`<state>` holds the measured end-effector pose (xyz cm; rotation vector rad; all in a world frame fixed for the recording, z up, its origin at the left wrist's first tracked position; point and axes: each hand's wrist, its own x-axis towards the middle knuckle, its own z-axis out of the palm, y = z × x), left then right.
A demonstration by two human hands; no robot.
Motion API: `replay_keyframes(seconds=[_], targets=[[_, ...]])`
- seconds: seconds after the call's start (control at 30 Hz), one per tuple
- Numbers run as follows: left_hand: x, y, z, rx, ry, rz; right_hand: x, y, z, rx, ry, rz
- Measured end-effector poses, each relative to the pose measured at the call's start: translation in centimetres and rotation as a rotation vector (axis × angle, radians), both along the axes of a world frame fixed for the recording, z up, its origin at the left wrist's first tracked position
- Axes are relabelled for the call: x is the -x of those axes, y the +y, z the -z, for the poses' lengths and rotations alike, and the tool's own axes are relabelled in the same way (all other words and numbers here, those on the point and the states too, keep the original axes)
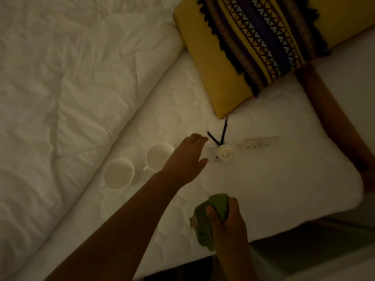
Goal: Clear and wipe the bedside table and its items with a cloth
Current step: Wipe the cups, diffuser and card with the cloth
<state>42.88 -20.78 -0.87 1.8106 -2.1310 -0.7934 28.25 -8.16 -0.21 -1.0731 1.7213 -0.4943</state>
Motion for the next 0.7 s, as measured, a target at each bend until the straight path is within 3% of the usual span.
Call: replay_keyframes(seconds=[0.47, 0.57, 0.7], targets=[[6.6, -3.1, 4.7, -0.095, 0.337, -0.383, 6.9, -0.3, 1.3, -0.026, -0.025, 0.189], [6.1, -2.8, 4.1, -0.111, 0.395, -0.464, 5.9, -1.7, 0.3, 0.067, -0.017, 0.219], [5.2, -1.9, 1.3, -0.120, 0.385, -0.384, 3.8, -4.1, -1.7, 0.313, -0.009, 0.268]])
